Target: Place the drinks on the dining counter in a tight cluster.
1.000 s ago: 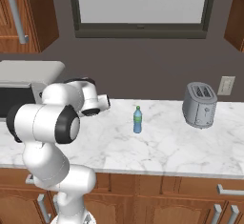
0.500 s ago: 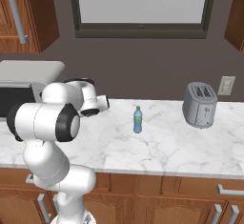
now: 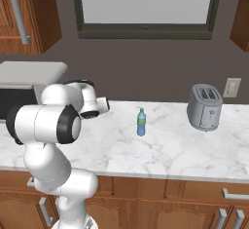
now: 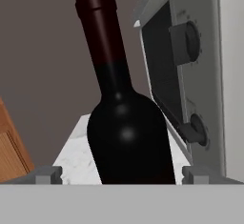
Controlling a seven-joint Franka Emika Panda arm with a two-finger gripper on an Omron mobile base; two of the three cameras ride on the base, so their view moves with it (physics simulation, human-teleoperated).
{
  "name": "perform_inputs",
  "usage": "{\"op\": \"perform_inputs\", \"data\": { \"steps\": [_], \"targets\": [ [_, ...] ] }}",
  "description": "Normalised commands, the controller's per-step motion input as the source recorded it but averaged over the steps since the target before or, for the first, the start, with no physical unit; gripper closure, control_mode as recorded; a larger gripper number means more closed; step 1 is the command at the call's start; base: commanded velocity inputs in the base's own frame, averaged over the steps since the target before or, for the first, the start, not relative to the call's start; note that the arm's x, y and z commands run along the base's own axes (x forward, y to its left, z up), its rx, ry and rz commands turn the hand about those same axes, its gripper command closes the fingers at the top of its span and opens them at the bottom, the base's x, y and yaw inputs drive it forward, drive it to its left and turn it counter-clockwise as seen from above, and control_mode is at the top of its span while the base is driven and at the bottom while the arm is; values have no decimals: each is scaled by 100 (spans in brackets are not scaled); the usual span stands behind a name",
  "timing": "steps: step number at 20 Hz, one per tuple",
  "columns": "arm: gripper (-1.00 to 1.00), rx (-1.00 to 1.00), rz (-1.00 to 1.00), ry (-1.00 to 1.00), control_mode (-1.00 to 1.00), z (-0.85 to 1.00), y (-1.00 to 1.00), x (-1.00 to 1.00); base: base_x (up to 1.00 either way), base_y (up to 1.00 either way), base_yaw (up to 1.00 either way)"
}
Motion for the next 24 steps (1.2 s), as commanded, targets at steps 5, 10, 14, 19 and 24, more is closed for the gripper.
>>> {"op": "perform_inputs", "data": {
  "steps": [5, 10, 14, 19, 24],
  "targets": [
    [-100, 0, 0, 0, -100, 0, 7, 0, 0, 0, 0],
    [-100, 0, 0, 0, -100, 0, 2, -1, 0, 0, 0],
    [-100, 0, 0, 0, -100, 0, 3, -5, 0, 0, 0],
    [-100, 0, 0, 0, -100, 0, 4, -9, 0, 0, 0],
    [-100, 0, 0, 0, -100, 0, 11, -1, 0, 0, 0]
  ]
}}
